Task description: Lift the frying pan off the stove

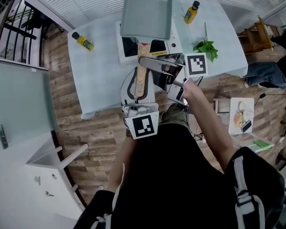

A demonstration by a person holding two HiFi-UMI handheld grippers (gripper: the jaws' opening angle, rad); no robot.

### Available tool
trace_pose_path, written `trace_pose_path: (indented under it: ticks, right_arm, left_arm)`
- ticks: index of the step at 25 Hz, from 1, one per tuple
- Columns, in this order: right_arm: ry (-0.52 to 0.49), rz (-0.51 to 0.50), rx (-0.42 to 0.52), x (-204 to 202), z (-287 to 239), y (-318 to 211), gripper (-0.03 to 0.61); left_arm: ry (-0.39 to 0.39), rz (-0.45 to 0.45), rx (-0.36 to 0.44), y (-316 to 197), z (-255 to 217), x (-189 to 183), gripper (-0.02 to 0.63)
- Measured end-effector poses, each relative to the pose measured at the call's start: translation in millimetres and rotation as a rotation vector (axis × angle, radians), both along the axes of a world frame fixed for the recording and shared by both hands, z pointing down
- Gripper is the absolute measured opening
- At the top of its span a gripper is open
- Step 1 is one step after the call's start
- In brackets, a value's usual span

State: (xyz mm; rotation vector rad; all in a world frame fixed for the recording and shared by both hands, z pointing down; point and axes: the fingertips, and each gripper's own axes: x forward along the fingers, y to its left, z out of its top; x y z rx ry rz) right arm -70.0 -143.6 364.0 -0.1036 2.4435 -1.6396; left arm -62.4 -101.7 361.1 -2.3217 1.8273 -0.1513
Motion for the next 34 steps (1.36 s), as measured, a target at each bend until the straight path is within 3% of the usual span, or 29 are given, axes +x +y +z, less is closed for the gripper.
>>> trace_pose_path:
  ticks: [34]
  right_arm:
    - [0.036,0.052,-0.033,-21,4,-3,0.123]
  left_arm:
    - [0.035,0.062,0.016,-2,-2,-25,0.138]
